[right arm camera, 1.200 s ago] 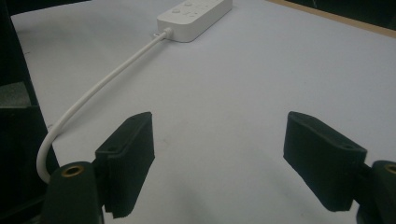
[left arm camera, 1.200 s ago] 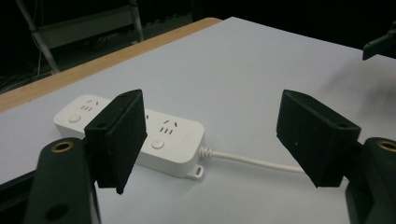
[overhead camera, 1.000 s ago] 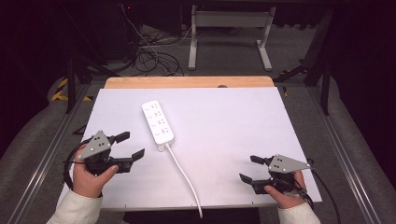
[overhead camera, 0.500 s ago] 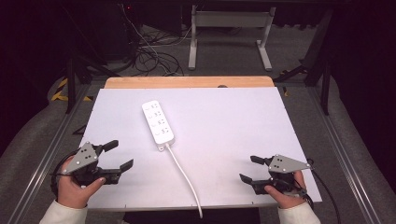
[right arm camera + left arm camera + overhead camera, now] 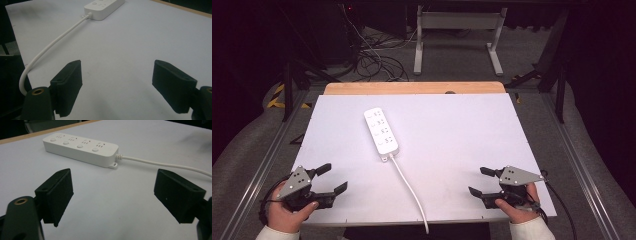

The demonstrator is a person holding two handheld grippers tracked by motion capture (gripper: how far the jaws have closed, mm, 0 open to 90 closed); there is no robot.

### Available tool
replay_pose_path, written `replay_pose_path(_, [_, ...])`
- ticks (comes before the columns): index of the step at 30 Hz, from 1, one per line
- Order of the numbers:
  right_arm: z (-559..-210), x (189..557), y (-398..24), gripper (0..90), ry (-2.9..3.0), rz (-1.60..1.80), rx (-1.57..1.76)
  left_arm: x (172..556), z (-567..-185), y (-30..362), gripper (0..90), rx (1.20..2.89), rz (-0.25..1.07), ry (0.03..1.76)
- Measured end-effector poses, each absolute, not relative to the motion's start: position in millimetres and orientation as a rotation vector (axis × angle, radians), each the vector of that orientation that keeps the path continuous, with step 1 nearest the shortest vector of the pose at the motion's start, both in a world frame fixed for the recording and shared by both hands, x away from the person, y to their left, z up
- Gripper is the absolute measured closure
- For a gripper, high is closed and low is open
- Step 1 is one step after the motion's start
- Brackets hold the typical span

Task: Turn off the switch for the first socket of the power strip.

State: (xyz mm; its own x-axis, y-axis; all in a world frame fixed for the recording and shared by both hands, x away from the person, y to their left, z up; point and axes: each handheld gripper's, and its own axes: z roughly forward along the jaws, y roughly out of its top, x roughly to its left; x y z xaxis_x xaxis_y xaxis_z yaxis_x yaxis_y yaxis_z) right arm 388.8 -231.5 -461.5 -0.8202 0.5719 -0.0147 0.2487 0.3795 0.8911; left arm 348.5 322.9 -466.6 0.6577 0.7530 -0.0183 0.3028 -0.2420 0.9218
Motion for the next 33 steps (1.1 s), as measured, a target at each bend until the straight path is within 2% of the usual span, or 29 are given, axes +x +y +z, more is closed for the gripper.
replay_pose_path(11, [-463,388,-232,24.8,2.326,1.415,0.723,341,-495,330,16.6,1.833,0.523,0.858])
replay_pose_path(18, [-465,389,-231,24.9,2.338,1.402,0.726,342,-495,327,16.0,1.874,0.532,0.851])
replay_pose_path(23, [-466,389,-232,24.8,2.337,1.399,0.727,346,-488,328,17.6,1.836,0.497,0.907])
replay_pose_path(33, [-468,390,-232,24.8,2.341,1.395,0.735,344,-481,329,16.6,1.826,0.553,0.873])
